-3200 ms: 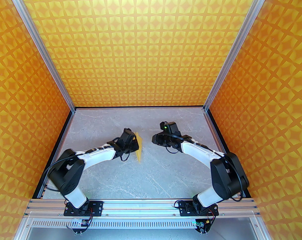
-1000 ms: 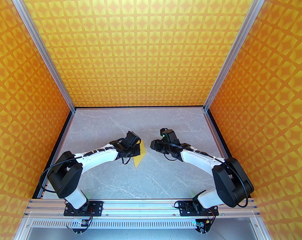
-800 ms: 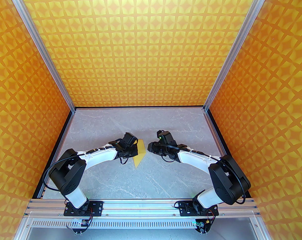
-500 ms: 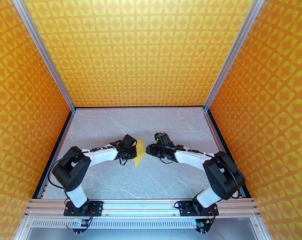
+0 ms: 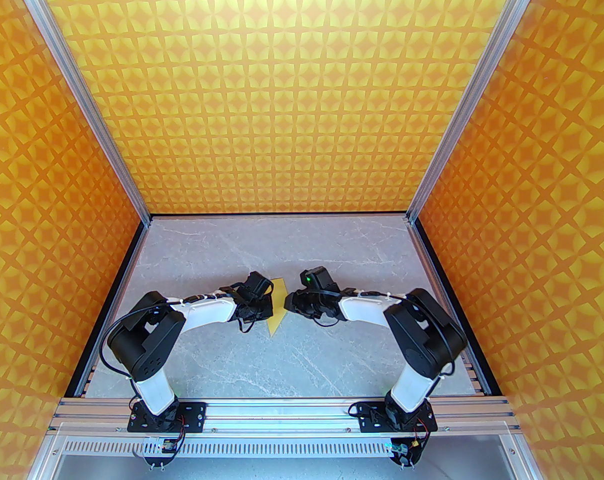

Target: Fold a paper plane with a square sheet of paper (fold left side to right side)

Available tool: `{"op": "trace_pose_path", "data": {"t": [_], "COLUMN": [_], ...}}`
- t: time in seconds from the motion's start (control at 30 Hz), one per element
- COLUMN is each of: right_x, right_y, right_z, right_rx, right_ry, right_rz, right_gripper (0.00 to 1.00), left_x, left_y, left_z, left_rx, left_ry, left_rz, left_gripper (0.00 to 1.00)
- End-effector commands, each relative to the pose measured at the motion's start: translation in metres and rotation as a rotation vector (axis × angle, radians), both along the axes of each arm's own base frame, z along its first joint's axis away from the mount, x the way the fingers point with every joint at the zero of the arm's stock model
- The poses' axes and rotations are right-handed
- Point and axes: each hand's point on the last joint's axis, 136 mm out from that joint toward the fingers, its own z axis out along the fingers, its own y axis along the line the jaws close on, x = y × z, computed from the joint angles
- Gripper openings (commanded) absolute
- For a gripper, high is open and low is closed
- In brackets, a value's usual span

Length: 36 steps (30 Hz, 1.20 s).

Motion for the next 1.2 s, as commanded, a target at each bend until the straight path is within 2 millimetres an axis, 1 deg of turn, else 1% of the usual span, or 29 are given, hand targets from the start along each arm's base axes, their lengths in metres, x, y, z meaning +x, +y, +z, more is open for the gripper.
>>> {"op": "trace_pose_path", "data": {"t": [0.0, 0.1, 0.3, 0.43, 0.63, 0.73, 0.83, 0.9, 0.97, 1.03, 1.17], "right_x": [0.005, 0.007, 0.014, 0.017, 0.016, 0.014, 0.01, 0.01, 0.011, 0.01, 0.008], "right_y": [0.016, 0.021, 0.032, 0.036, 0.043, 0.046, 0.046, 0.043, 0.038, 0.034, 0.028], "right_z": [0.005, 0.003, 0.012, 0.016, 0.018, 0.016, 0.006, 0.001, -0.002, -0.006, -0.014], "right_rx": [0.063, 0.088, 0.15, 0.167, 0.194, 0.199, 0.163, 0.128, 0.076, 0.026, -0.078], "right_ry": [0.004, 0.011, -0.002, -0.008, -0.003, 0.009, 0.032, 0.033, 0.033, 0.039, 0.065], "right_rz": [0.016, 0.015, 0.025, 0.03, 0.052, 0.078, 0.105, 0.11, 0.111, 0.114, 0.128], "right_gripper": [0.43, 0.43, 0.42, 0.43, 0.41, 0.4, 0.35, 0.26, 0.22, 0.15, 0.06], "left_x": [-0.006, -0.007, -0.008, -0.008, -0.007, -0.007, -0.007, -0.006, -0.006, -0.004, -0.002], "left_y": [0.004, 0.004, 0.004, 0.003, 0.002, 0.002, 0.001, 0.001, 0.0, -0.001, -0.002], "left_z": [-0.015, -0.016, -0.017, -0.015, -0.014, -0.014, -0.013, -0.012, -0.011, -0.009, -0.007], "left_rx": [0.016, 0.015, 0.011, 0.007, -0.002, -0.002, -0.004, -0.006, -0.007, -0.012, -0.019], "left_ry": [0.034, 0.036, 0.039, 0.036, 0.032, 0.033, 0.029, 0.028, 0.025, 0.02, 0.014], "left_rz": [-0.013, -0.014, -0.016, -0.015, -0.017, -0.017, -0.019, -0.019, -0.019, -0.019, -0.016], "left_gripper": [0.0, 0.0, 0.0, 0.0, 0.0, 0.0, 0.0, 0.0, 0.0, 0.0, 0.0]}}
